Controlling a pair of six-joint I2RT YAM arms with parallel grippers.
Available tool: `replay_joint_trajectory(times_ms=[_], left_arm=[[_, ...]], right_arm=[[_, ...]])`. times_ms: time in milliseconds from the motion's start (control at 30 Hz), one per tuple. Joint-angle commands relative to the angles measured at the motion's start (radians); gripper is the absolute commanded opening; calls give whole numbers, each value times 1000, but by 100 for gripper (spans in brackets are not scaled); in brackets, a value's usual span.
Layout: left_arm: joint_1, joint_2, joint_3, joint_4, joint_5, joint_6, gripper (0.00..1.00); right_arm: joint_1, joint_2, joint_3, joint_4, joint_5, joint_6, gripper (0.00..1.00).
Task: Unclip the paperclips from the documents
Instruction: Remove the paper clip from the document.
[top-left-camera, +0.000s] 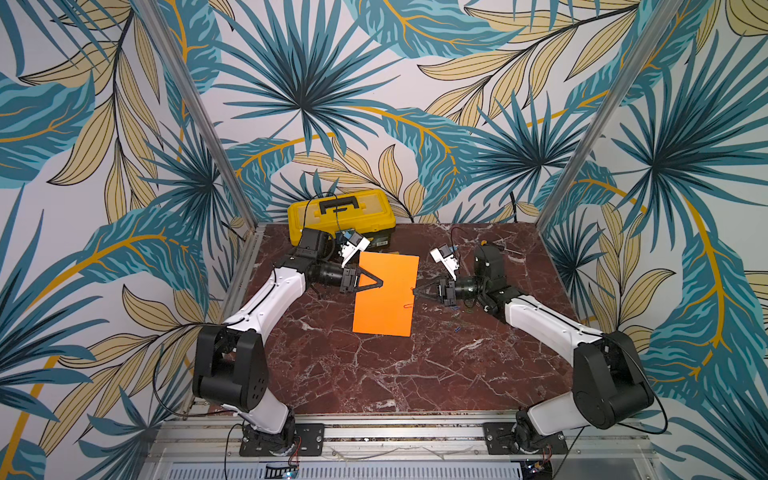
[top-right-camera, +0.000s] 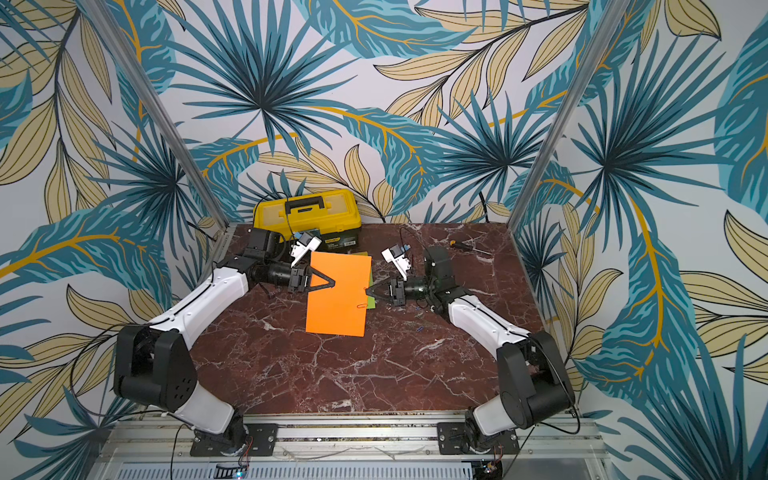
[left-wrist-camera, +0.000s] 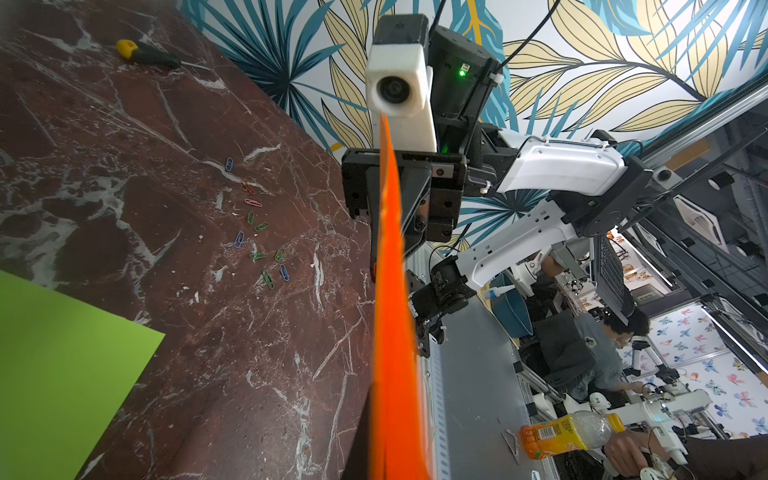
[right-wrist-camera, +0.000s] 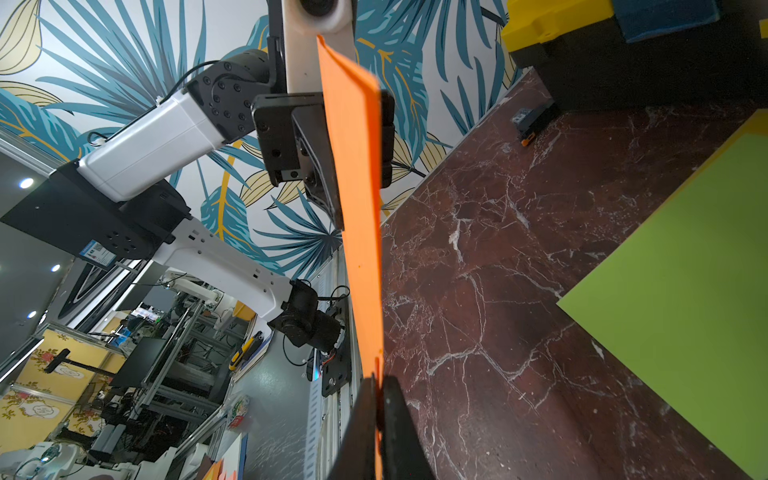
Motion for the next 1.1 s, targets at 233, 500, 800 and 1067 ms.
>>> replay_joint_trajectory(times_ms=[233,500,800,1067], left_arm=[[14,-31,-12,0,3,24,0],[17,-32,-9,0,3,25,0],[21,-33,-8,0,3,23,0],[21,-35,-11,-1,3,23,0]], right_arm=[[-3,-25,-9,-59,10,-40,7],[-3,-24,-5,-102,14,-72,7],[-6,-21,7,-154,17,-109,7],[-32,-32,-17,-191,34,-133,7]])
